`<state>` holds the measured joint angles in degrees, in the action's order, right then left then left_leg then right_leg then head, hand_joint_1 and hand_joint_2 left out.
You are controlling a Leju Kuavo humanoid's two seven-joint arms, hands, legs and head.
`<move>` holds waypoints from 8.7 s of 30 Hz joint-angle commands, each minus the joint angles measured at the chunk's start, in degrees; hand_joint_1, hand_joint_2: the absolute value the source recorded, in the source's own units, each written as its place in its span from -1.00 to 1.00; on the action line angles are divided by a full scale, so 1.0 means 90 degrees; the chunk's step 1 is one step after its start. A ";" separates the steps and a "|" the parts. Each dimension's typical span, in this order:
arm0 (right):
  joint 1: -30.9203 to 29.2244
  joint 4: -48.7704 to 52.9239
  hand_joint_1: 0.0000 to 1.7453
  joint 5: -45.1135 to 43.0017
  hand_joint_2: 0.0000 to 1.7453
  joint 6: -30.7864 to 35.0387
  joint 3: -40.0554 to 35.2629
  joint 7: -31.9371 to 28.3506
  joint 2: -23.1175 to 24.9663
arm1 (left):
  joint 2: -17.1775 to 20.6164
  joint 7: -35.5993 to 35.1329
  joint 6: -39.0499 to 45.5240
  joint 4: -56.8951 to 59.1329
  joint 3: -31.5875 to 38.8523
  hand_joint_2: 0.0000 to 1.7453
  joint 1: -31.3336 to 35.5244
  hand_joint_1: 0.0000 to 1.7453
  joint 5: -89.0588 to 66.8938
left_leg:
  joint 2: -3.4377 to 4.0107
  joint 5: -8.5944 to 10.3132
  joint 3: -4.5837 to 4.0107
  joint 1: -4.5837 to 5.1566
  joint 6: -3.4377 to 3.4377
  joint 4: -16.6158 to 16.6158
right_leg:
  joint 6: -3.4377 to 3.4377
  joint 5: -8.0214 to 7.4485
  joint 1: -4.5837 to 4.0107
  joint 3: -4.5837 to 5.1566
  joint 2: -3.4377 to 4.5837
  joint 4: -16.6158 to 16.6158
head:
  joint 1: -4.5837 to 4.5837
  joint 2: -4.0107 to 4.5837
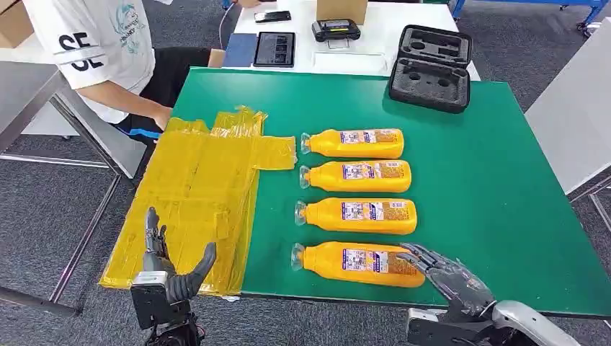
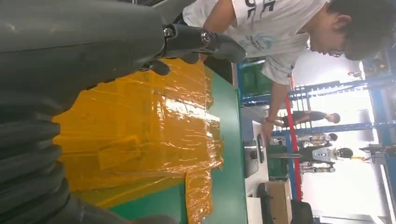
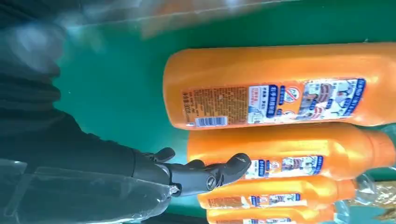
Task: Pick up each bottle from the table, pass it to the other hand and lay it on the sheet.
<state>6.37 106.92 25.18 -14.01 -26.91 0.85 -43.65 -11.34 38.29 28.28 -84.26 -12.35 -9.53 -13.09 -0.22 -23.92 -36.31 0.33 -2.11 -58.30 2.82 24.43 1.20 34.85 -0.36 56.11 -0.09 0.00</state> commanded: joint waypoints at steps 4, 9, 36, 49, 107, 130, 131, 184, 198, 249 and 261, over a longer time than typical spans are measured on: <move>0.0050 -0.0253 -1.00 0.0046 1.00 -0.0072 -0.0005 0.0045 0.0335 | 0.0143 0.0000 -0.0016 0.0271 -0.0043 1.00 0.0073 -1.00 0.0101 | 0.0002 -0.0013 0.0042 -0.0009 0.0015 0.0010 | -0.0016 0.0011 -0.0009 -0.0041 0.0003 -0.0013 | 0.0000 0.0000; -0.0007 -0.0456 -1.00 0.0134 1.00 -0.0052 -0.0045 0.0058 0.0611 | 0.0139 0.0010 0.0010 0.0350 -0.0095 1.00 0.0124 -1.00 0.0138 | 0.0008 -0.0013 0.0046 -0.0011 0.0015 0.0012 | -0.0016 0.0008 -0.0011 -0.0046 0.0009 -0.0018 | 0.0002 0.0000; -0.2099 -0.2495 -1.00 -0.0018 1.00 -0.0372 -0.0991 -0.0223 0.1184 | 0.0140 -0.0046 0.0145 0.0291 -0.0105 1.00 0.0120 -1.00 0.0198 | 0.0014 0.0004 0.0022 -0.0007 0.0004 0.0009 | -0.0009 -0.0005 -0.0008 -0.0021 0.0013 -0.0013 | -0.0002 0.0000; -0.2171 -0.2624 -1.00 -0.0010 1.00 -0.0367 -0.1096 -0.0238 0.1199 | 0.0135 -0.0040 0.0153 0.0313 -0.0127 1.00 0.0110 -1.00 0.0205 | 0.0016 -0.0007 0.0040 -0.0010 0.0010 0.0009 | -0.0015 0.0004 -0.0010 -0.0042 0.0014 -0.0013 | -0.0002 0.0000; -0.2794 -0.3451 0.92 -0.0373 1.00 -0.0880 -0.2174 0.0001 0.1161 | 0.0128 -0.0142 0.0170 0.0328 -0.0169 1.00 0.0329 -1.00 0.0266 | -0.0002 0.0001 0.0024 -0.0007 0.0006 0.0005 | -0.0010 0.0004 -0.0007 -0.0027 -0.0005 -0.0006 | 0.0000 0.0000; -0.1470 -0.3058 1.00 -0.0457 1.00 0.0593 -0.0532 -0.1533 0.2441 | 0.0175 0.0045 -0.0165 0.0461 -0.0224 1.00 0.0275 -1.00 0.0691 | -0.0001 -0.0006 0.0036 -0.0012 0.0012 0.0009 | -0.0015 0.0008 -0.0012 -0.0039 -0.0002 -0.0010 | 0.0000 0.0000; -0.1421 -0.3091 1.00 -0.0436 1.00 0.0761 -0.0413 -0.1756 0.2631 | 0.0194 0.0045 -0.0341 0.0429 -0.0237 1.00 0.0247 -1.00 0.0890 | 0.0002 -0.0003 0.0031 -0.0012 0.0009 0.0011 | -0.0014 0.0005 -0.0011 -0.0033 0.0001 -0.0012 | -0.0002 0.0000; -0.2366 -0.6314 1.00 -0.1123 1.00 -0.0292 -0.0933 -0.3479 0.5474 | 0.0403 -0.0994 -0.6378 0.2563 -0.0611 1.00 0.1571 -1.00 0.2456 | -0.0002 0.0003 0.0031 -0.0013 0.0013 0.0008 | -0.0014 0.0007 -0.0010 -0.0031 -0.0003 -0.0004 | -0.0005 0.0000; -0.2789 -0.7040 1.00 -0.1054 1.00 -0.0568 -0.1611 -0.3501 0.5456 | 0.0399 -0.1111 -0.6707 0.2714 -0.0431 1.00 0.1577 -1.00 0.3383 | 0.0005 0.0002 0.0027 -0.0015 0.0013 0.0006 | -0.0013 0.0004 -0.0011 -0.0026 0.0005 -0.0004 | -0.0005 0.0000; -0.2849 -0.7226 1.00 -0.1033 1.00 -0.0657 -0.1819 -0.3534 0.5499 | 0.0427 -0.0516 -0.6692 0.2239 -0.0489 1.00 0.1378 1.00 0.2625 | -0.0007 -0.0012 0.0051 -0.0022 0.0021 -0.0001 | -0.0022 0.0022 -0.0018 -0.0053 -0.0007 0.0001 | -0.0002 0.0000; -0.2744 -0.6992 -1.00 -0.1017 1.00 -0.0439 -0.1702 -0.3421 0.5557 | 0.0404 -0.0359 -0.6533 0.2104 -0.0439 1.00 0.1313 1.00 0.2445 | -0.0005 0.0004 0.0019 -0.0013 0.0012 0.0003 | -0.0012 0.0008 -0.0009 -0.0017 -0.0007 0.0001 | -0.0002 0.0000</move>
<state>-18.69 44.96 15.56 -19.19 -40.57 -31.02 6.08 -7.69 34.88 -31.10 -64.65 -14.38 0.33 9.88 -0.17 -23.83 -36.30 0.27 -2.08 -58.29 2.80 24.42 1.17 34.89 -0.33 56.16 -0.11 0.00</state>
